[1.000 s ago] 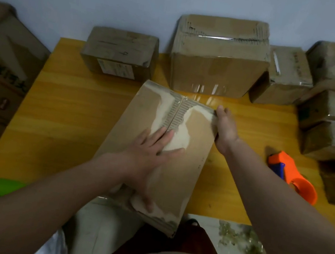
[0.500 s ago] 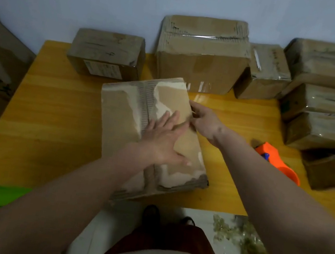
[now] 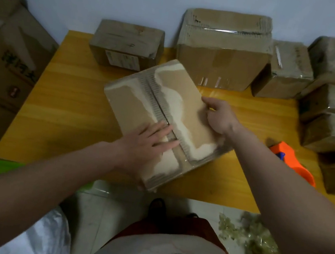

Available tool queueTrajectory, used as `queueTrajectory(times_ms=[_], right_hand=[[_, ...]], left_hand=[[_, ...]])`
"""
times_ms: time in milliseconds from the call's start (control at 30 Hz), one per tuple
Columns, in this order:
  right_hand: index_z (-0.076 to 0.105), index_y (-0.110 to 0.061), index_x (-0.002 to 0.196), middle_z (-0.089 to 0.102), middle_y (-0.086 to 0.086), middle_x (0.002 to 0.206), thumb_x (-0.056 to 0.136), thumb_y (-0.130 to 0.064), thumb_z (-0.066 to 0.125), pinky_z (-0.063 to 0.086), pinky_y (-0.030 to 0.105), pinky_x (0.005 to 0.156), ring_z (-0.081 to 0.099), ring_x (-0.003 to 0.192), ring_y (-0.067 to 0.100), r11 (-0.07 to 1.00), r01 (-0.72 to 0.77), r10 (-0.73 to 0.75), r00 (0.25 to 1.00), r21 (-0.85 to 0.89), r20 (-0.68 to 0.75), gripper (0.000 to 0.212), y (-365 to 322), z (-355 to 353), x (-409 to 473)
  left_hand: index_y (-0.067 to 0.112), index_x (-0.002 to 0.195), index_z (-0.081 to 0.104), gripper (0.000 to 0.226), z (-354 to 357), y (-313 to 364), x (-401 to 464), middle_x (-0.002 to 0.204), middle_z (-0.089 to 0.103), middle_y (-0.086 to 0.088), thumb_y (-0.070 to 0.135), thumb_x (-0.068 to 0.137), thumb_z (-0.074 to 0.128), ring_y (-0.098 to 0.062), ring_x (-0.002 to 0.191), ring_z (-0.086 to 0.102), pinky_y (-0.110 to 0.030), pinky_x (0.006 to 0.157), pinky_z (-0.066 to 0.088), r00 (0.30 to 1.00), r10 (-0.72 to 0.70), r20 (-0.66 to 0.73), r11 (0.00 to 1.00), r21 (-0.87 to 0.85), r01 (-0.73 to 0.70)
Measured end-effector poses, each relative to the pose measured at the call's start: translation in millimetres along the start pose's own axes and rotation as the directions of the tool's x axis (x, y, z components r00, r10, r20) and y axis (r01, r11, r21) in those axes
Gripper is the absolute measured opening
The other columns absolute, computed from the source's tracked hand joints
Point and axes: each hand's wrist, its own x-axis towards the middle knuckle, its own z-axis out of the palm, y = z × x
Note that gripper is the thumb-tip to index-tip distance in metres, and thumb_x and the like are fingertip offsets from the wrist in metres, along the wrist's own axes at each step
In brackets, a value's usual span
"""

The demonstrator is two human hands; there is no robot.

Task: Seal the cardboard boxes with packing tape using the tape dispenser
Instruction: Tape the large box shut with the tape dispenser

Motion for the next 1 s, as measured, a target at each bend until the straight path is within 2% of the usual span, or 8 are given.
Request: queueTrajectory(times_ms=[133, 200, 267, 400, 600, 800, 867, 1000], right_hand=[[0.046, -0.011, 0.139, 0.056, 0.006, 0.133, 0.090, 0.004, 0.037, 0.042, 0.024, 0.097, 0.050, 0.125, 0.021, 0.998, -0.005, 0.004, 1.000, 0.060, 0.020, 0.052, -4.2, -10.3, 7.9], [0.041, -0.010, 0.141, 0.049, 0.009, 0.141, 0.095, -0.005, 0.043, 0.038, 0.031, 0.105, 0.044, 0.131, 0.026, 0.998, -0.044, 0.037, 0.990, -0.046, -0.134, 0.047, 7.0, -16.5, 6.6], [0.033, -0.008, 0.145, 0.041, 0.012, 0.146, 0.096, -0.015, 0.047, 0.035, 0.036, 0.108, 0.039, 0.133, 0.028, 0.994, -0.113, 0.111, 0.952, 0.010, -0.284, 0.051, 20.3, -15.4, -2.2], [0.035, -0.010, 0.139, 0.052, 0.009, 0.132, 0.092, -0.008, 0.051, 0.048, 0.028, 0.078, 0.055, 0.108, 0.023, 0.862, -0.144, 0.293, 0.924, 0.486, -0.246, 0.050, 33.1, 4.6, -23.4], [0.057, -0.022, 0.118, 0.070, -0.018, 0.094, 0.091, 0.008, 0.038, 0.052, 0.012, 0.062, 0.068, 0.082, -0.004, 0.801, -0.035, 0.185, 0.964, 0.598, -0.192, 0.045, 54.3, -8.6, -37.1], [0.050, 0.000, 0.132, 0.058, 0.007, 0.123, 0.094, 0.013, 0.033, 0.047, 0.007, 0.081, 0.055, 0.113, 0.017, 0.886, -0.039, 0.194, 0.937, 0.463, -0.291, 0.044, 75.6, -38.1, -42.0], [0.050, 0.000, 0.132, 0.058, 0.013, 0.127, 0.097, 0.009, 0.034, 0.051, 0.024, 0.088, 0.062, 0.106, 0.023, 0.868, -0.055, 0.257, 0.901, 0.493, -0.351, 0.039, 87.5, -41.9, -45.8], [0.038, -0.012, 0.141, 0.055, 0.016, 0.127, 0.093, 0.011, 0.035, 0.057, 0.038, 0.062, 0.068, 0.070, 0.033, 0.850, -0.190, 0.427, 0.795, 0.491, -0.431, 0.053, 121.7, -46.9, -63.0]], left_hand=[[0.027, 0.147, -0.026, 0.130, 7.8, 26.0, 8.5, 0.155, -0.030, -0.009, 0.096, 0.058, 0.038, -0.031, 0.140, -0.033, -0.058, 0.114, -0.011, 0.993, -0.022, -0.112, 0.997, -0.076, 0.014], [0.026, 0.149, -0.023, 0.124, 9.9, 36.8, 13.6, 0.157, -0.026, -0.008, 0.097, 0.060, 0.028, -0.028, 0.141, -0.032, -0.059, 0.114, -0.008, 0.986, -0.047, -0.160, 0.994, -0.101, 0.031], [0.025, 0.149, -0.021, 0.122, 7.2, 45.5, 25.1, 0.158, -0.023, -0.006, 0.097, 0.062, 0.025, -0.026, 0.142, -0.029, -0.058, 0.114, -0.009, 0.975, -0.091, -0.201, 0.991, -0.115, 0.069], [0.024, 0.151, -0.013, 0.112, -10.0, 67.7, 65.6, 0.160, -0.019, -0.004, 0.092, 0.070, 0.024, -0.027, 0.145, -0.024, -0.054, 0.115, -0.009, 0.935, -0.258, -0.243, 0.953, -0.225, 0.205], [0.022, 0.151, -0.015, 0.095, -33.7, 95.2, 127.1, 0.159, -0.019, -0.009, 0.078, 0.084, 0.023, -0.037, 0.145, -0.018, -0.047, 0.115, -0.014, 0.867, -0.445, -0.223, 0.883, -0.274, 0.382], [0.008, 0.153, 0.000, 0.091, -68.4, 119.3, 165.0, 0.159, 0.000, -0.024, 0.068, 0.091, 0.031, -0.056, 0.138, 0.008, -0.056, 0.112, 0.016, 0.898, -0.422, -0.128, 0.893, -0.229, 0.387], [0.007, 0.153, 0.004, 0.097, -65.3, 114.4, 165.2, 0.158, 0.001, -0.024, 0.071, 0.088, 0.037, -0.049, 0.142, 0.004, -0.054, 0.115, 0.006, 0.893, -0.385, -0.232, 0.917, -0.209, 0.341], [0.016, 0.150, -0.018, 0.093, -41.5, 101.1, 164.7, 0.158, -0.023, -0.010, 0.067, 0.091, 0.033, -0.029, 0.143, -0.027, -0.048, 0.116, -0.016, 0.901, -0.171, -0.400, 0.983, -0.132, 0.128]])
